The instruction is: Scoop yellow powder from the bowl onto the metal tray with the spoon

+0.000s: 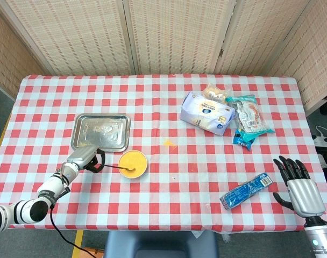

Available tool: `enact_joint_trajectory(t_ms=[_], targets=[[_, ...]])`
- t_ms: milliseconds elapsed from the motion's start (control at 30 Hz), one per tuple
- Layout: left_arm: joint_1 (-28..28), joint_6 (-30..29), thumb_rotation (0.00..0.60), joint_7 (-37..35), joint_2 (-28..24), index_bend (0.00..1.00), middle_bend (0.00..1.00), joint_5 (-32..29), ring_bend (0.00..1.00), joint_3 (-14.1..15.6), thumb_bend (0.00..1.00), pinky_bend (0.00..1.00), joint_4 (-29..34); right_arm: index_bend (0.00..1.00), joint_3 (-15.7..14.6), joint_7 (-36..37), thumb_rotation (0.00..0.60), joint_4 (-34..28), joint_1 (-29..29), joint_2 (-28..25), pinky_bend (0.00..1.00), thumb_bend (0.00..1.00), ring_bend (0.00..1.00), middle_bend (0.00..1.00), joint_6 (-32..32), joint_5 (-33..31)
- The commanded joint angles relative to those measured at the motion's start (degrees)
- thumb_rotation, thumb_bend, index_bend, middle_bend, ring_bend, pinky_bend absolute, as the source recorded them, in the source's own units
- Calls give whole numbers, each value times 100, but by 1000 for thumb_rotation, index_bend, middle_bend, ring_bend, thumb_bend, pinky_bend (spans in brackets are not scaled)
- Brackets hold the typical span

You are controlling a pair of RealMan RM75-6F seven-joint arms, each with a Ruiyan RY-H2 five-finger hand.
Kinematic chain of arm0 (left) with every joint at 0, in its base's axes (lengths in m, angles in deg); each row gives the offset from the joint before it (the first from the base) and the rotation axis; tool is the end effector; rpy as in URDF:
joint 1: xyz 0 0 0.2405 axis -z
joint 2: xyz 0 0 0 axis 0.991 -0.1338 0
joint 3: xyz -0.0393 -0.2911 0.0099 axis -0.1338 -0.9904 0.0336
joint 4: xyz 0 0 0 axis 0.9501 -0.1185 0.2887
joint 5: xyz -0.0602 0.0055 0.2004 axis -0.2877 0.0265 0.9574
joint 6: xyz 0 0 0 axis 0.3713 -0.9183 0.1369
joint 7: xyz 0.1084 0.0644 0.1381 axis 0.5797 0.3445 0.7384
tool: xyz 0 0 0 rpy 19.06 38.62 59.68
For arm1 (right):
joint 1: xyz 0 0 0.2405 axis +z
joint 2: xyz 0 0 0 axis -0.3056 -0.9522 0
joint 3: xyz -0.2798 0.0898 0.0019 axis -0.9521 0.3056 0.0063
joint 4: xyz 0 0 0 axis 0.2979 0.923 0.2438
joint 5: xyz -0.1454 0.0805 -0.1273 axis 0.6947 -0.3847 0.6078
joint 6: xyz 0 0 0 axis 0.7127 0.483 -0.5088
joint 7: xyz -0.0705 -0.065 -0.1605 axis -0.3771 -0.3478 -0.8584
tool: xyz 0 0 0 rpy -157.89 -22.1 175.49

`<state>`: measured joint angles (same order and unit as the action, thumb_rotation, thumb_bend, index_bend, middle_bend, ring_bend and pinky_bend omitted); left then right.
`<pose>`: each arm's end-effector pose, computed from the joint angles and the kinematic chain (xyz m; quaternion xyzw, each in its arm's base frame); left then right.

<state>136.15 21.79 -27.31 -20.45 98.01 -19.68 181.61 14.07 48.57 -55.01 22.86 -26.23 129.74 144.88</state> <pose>-0.2054 0.4242 0.0377 -0.7009 -0.5650 -0.2371 0.3652 -0.3454 -0.2153 0.1527 0.6441 -0.3927 0.3288 0.5682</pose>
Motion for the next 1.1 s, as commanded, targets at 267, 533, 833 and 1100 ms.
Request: enact_joint_trajectory(t_ms=[267,533,833,1100], targets=[[130,85,600,-125,173,957,1000,-135,1000,-101,539,1000,-339,0,34,-20,600,27,21,20,0,185,0,0,-60,-90],[148,329,600,-411,356,957,1000,-130,1000,-226,537,1000,-860,0,80,-28,600,60,49,32,0,185,0,0,-137,-214],[59,381,600,-577,44,957,1000,188,1000,-301,537,1000,-600,0,94,-18,600,54,59,24,0,185,0,0,-161,-252],[12,177,600,-409,-180,957,1000,337,1000,-151,538,1000,-129,0,51,11,600,-5,22,-11,0,185,0,0,-52,-113]])
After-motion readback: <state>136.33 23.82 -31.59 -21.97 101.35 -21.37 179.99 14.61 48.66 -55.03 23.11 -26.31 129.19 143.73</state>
